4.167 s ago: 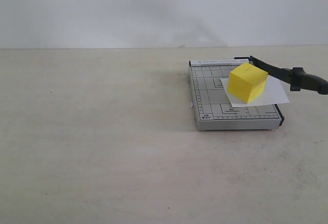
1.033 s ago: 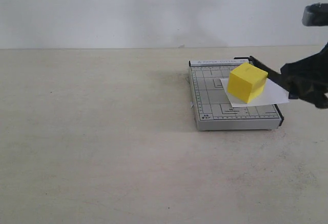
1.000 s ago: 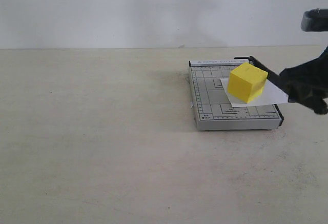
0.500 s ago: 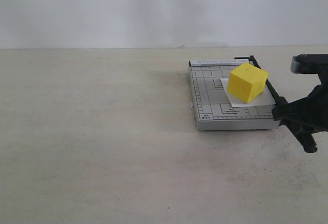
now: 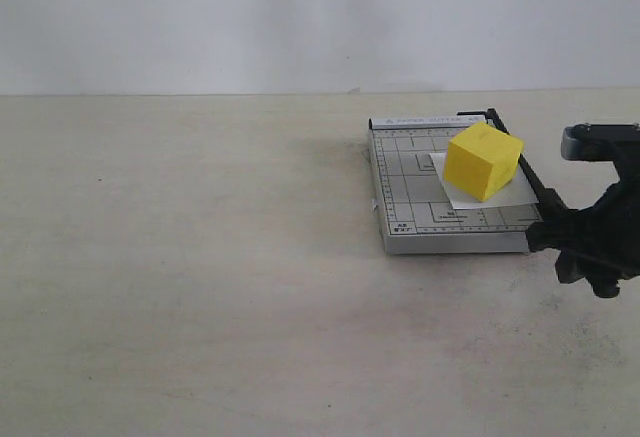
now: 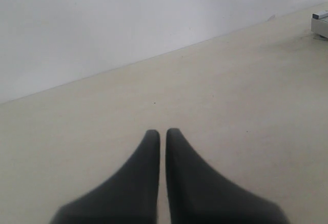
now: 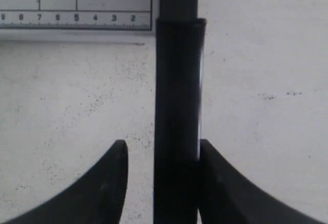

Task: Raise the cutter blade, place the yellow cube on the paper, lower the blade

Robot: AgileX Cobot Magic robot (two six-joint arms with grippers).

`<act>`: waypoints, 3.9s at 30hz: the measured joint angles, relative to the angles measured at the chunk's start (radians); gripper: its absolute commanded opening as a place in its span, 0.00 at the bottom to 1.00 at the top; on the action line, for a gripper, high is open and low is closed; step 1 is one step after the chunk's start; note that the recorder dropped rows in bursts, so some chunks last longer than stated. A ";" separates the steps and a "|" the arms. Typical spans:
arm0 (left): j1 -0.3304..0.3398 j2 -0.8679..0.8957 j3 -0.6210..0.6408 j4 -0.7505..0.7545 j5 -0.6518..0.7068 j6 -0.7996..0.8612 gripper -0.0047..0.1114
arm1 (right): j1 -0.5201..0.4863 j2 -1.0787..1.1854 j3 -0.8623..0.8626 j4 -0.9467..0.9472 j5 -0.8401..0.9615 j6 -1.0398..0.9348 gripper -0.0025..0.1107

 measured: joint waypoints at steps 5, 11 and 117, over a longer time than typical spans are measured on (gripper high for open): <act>0.000 0.000 0.000 0.000 0.000 0.000 0.08 | 0.000 -0.014 0.003 0.004 0.072 0.002 0.42; 0.000 0.000 0.000 0.000 0.000 0.000 0.08 | 0.000 -0.134 0.003 -0.004 0.237 0.006 0.42; -0.076 0.000 0.000 0.023 0.135 -0.462 0.08 | -0.078 -1.610 0.771 -0.049 -0.131 0.200 0.02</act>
